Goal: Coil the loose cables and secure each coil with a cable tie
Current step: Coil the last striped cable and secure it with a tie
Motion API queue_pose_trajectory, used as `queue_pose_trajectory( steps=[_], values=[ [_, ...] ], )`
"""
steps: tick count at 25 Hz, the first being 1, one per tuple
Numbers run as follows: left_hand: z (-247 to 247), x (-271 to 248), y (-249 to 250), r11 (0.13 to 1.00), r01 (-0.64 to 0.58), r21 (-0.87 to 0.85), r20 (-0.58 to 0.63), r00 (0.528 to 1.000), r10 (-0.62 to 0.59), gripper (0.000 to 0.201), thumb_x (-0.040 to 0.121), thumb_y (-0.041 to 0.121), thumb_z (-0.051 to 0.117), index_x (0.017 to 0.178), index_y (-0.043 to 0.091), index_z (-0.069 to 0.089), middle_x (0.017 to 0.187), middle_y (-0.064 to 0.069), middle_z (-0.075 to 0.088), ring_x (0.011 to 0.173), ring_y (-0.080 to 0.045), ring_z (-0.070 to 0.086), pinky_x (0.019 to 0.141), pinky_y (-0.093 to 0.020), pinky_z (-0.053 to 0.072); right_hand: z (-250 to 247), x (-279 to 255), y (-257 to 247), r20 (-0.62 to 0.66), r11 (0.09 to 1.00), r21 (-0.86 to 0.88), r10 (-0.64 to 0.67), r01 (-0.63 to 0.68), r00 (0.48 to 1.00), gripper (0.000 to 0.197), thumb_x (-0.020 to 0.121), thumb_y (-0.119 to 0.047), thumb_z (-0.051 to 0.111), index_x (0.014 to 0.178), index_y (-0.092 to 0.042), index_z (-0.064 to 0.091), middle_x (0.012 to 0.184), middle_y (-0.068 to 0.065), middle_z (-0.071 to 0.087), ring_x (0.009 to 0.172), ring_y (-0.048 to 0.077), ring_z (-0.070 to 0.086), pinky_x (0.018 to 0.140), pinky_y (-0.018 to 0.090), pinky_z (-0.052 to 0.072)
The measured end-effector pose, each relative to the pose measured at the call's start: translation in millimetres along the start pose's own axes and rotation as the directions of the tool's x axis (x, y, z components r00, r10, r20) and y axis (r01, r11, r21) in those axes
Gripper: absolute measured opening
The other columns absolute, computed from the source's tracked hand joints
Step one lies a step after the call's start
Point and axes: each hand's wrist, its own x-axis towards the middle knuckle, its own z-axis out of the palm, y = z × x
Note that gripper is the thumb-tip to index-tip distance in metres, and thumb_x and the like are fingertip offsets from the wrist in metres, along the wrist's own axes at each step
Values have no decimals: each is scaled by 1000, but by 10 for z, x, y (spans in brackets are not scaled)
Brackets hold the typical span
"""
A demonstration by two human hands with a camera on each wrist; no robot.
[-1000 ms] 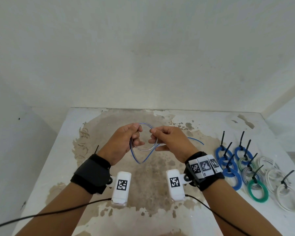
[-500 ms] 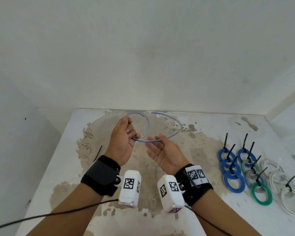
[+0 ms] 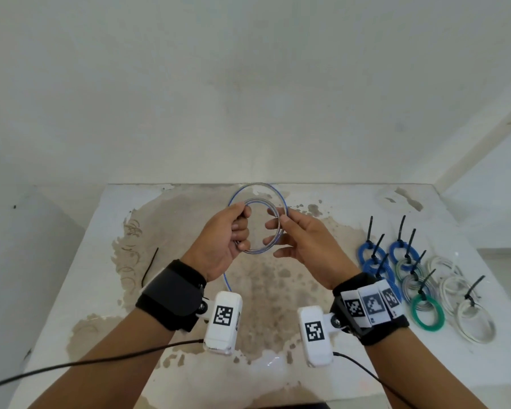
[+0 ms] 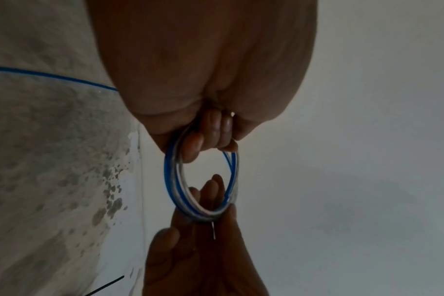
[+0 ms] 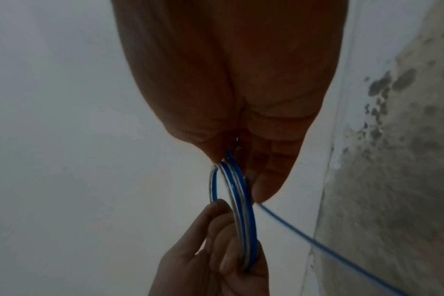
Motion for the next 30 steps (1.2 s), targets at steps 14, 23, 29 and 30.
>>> queue_pose_trajectory(
  steps=[14,23,29,30],
  values=[
    [579,-248,-200,419,-385,822,49,781,622,32,98,30,60,128,30,48,125,11,51,111,2,48,95,-10,35,-737,-331,-408,278,878,-461,5,129,961,23,107,-25,50,99,-15,69,75,-1,73,73,12,67,72,28,53],
    [578,-389,-101,675,-217,705,113,974,195,18,98,25,62,107,19,76,92,-5,78,87,-19,76,80,-24,59,-837,-278,-351,268,929,-363,36,67,963,21,104,-23,56,107,-9,72,93,8,78,87,20,76,68,28,61],
    [498,-459,-185,910,-99,402,33,995,94,27,88,30,68,108,13,74,92,-3,76,87,-14,74,74,-23,57,-825,-289,-332,320,944,-330,105,7,942,24,101,-27,61,113,-10,73,99,8,78,91,20,76,77,30,62],
    [493,-457,-203,935,-80,346,24,997,77,31,85,32,67,109,13,73,93,-2,75,89,-15,74,76,-26,58,-817,-280,-328,312,950,-313,95,8,945,24,101,-26,61,114,-10,73,98,9,78,89,20,76,75,29,62]
  ],
)
